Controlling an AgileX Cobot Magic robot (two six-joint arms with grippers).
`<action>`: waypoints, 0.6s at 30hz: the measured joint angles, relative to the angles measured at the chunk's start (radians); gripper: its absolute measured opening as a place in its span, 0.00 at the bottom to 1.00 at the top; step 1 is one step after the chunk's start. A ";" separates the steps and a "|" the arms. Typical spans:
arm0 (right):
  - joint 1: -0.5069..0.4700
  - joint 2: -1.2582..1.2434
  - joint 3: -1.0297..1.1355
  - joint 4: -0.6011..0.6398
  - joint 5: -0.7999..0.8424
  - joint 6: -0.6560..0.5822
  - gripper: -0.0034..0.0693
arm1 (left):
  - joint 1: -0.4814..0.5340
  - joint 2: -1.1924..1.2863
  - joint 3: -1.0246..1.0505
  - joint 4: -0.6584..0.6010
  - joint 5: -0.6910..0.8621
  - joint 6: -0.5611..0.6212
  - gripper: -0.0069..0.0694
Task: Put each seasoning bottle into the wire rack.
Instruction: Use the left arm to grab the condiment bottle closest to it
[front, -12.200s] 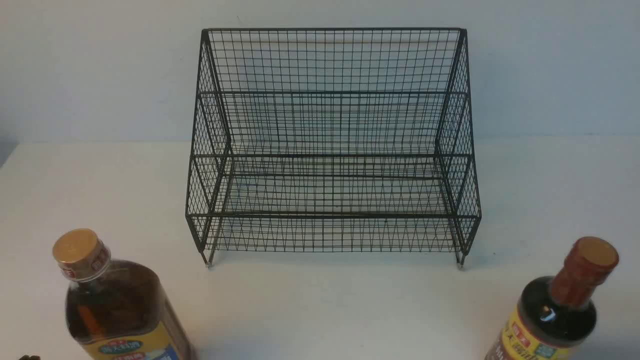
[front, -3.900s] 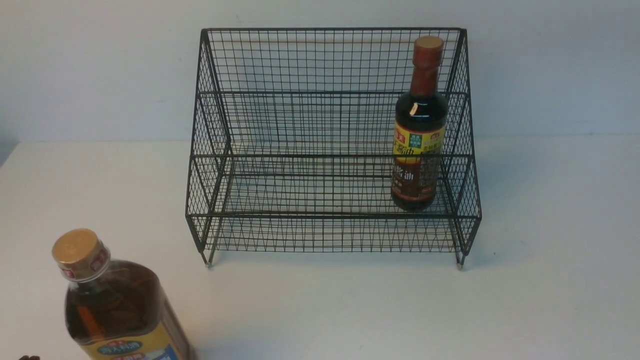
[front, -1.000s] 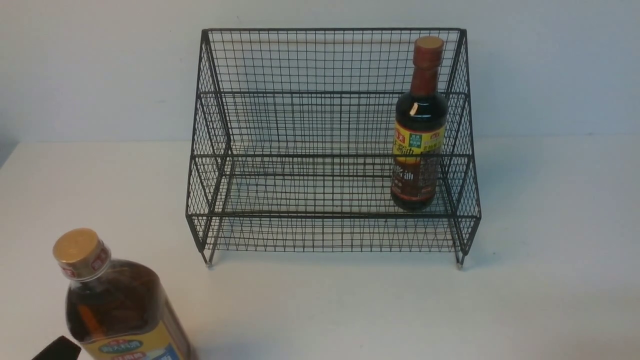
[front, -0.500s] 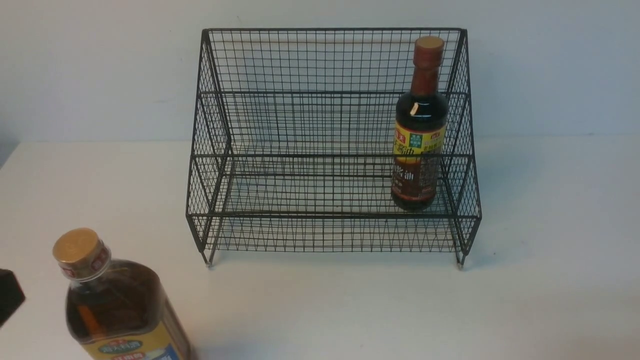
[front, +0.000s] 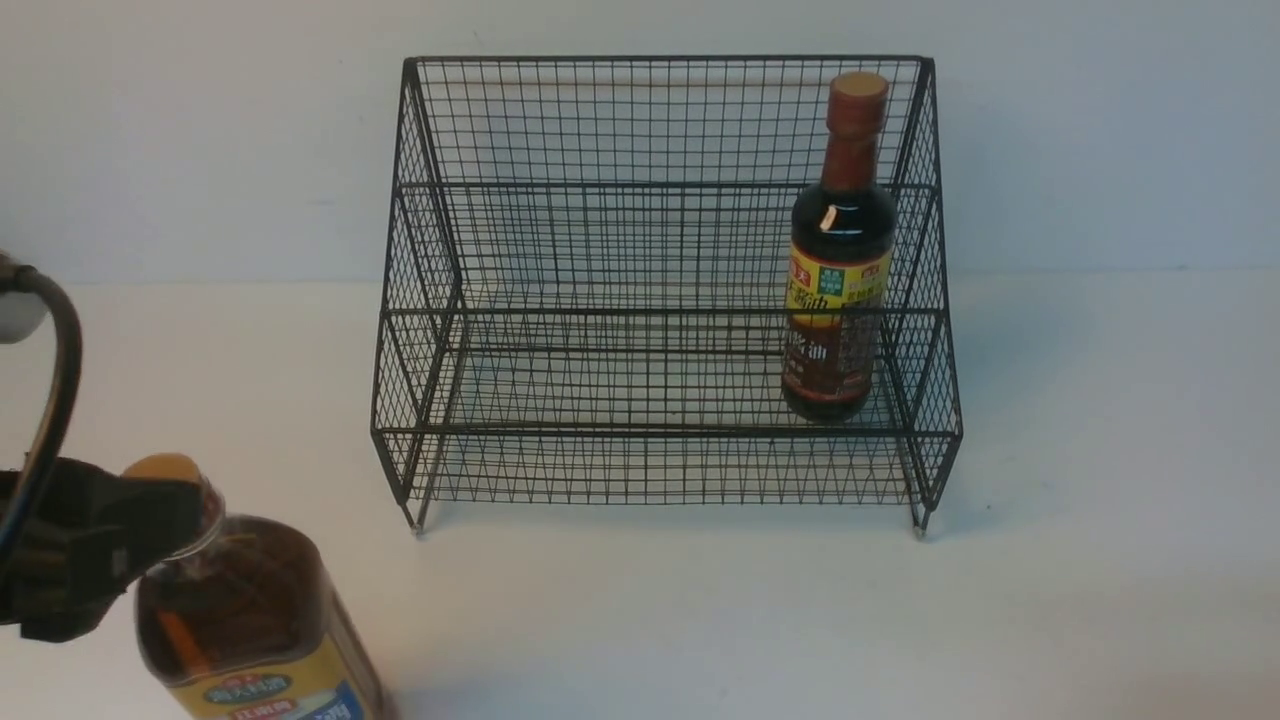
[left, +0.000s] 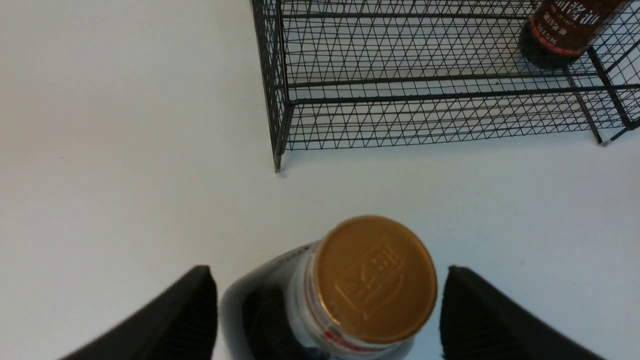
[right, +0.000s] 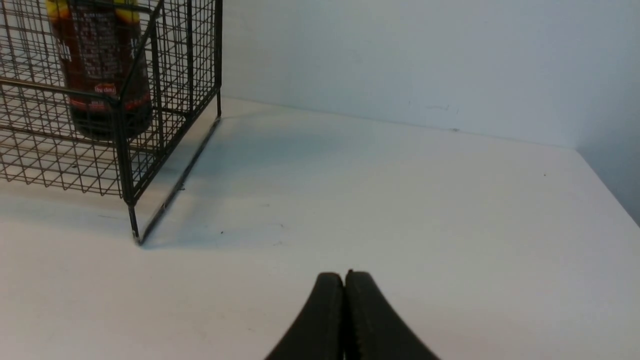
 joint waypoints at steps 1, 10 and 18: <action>0.000 0.000 0.000 0.000 0.000 0.000 0.03 | 0.000 0.001 0.000 -0.001 0.000 0.000 0.83; 0.000 0.000 -0.001 0.000 0.000 0.000 0.03 | 0.000 0.023 0.002 -0.073 -0.021 0.009 0.87; 0.000 0.000 -0.001 0.001 0.000 0.000 0.03 | 0.000 0.094 0.012 -0.080 -0.051 0.044 0.79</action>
